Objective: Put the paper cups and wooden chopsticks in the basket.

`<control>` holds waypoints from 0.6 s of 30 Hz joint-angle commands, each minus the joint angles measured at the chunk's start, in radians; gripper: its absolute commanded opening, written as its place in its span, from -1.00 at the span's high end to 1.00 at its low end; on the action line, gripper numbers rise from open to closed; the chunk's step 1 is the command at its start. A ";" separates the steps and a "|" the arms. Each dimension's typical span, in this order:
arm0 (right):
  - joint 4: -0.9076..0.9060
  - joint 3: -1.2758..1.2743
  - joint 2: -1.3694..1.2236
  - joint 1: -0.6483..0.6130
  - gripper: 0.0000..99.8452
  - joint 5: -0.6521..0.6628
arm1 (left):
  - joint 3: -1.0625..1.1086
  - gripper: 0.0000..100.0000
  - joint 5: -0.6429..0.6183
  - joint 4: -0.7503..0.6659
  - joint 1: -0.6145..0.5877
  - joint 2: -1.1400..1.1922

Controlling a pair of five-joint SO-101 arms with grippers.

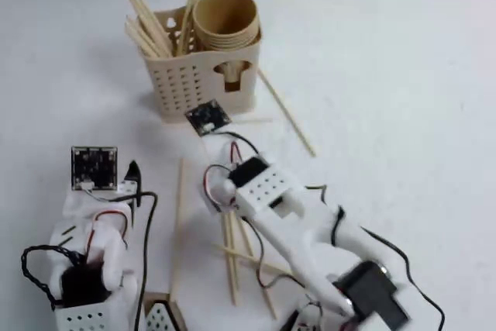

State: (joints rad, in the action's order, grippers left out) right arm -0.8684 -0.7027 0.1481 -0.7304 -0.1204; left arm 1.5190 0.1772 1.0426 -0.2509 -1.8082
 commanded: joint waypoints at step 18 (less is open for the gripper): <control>0.074 0.012 -0.159 -0.007 0.97 0.057 | -0.008 0.64 0.009 -0.023 -0.010 -0.012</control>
State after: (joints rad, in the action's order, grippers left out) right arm -0.7979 -0.6981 -0.0100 -0.7196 -0.0959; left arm 1.5190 0.1772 1.0426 -0.2509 -1.8082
